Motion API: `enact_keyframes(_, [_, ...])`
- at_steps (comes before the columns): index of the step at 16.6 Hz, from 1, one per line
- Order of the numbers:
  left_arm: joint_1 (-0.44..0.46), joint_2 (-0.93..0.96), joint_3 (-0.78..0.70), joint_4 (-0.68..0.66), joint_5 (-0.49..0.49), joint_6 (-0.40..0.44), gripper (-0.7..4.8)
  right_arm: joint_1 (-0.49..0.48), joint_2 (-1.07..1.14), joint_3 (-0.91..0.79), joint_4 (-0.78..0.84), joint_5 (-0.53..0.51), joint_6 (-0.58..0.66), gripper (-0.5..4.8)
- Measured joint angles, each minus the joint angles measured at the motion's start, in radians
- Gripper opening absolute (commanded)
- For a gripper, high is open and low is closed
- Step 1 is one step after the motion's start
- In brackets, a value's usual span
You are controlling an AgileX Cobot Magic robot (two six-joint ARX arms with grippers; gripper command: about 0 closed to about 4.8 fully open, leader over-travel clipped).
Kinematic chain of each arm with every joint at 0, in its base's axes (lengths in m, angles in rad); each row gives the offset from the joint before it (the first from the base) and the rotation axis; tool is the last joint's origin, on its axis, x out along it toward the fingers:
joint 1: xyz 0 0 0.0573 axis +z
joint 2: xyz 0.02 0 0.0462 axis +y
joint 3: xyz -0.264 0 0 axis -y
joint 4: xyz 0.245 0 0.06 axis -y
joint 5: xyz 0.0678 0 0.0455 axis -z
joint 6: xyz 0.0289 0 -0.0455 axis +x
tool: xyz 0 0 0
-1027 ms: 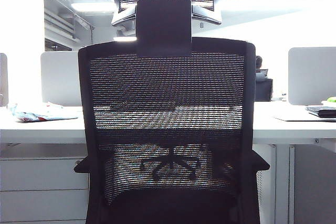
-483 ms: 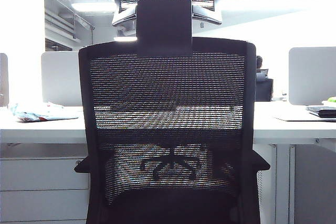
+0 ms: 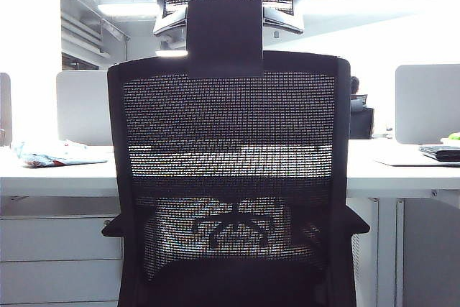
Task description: Push the black chair under the table.
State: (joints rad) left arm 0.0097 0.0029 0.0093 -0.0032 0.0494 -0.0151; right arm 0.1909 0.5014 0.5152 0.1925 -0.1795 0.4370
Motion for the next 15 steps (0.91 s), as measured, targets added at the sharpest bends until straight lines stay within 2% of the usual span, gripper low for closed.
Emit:
enact_keyframes(8, [0.000,0.000,0.000,0.000,0.000,0.000,-0.05,0.000,-0.001,0.000,-0.002,0.000,-0.015,-0.05])
enact_keyframes(10, [0.000,0.000,0.000,0.000,0.000,0.000,-0.05,0.000,-0.012,0.000,-0.039,0.002,-0.155,-0.05])
enact_keyframes(12, [0.000,0.000,0.000,0.001,0.000,0.000,-0.05,-0.007,-0.047,0.000,-0.145,0.015,-0.335,-0.05])
enact_keyframes(13, [0.000,0.000,0.000,0.000,0.000,0.000,-0.05,-0.031,-0.092,0.000,-0.242,0.020,-0.427,-0.05])
enact_keyframes(15, [0.000,0.000,0.000,0.000,0.000,0.000,-0.05,-0.100,-0.158,-0.029,-0.316,0.039,-0.503,-0.05])
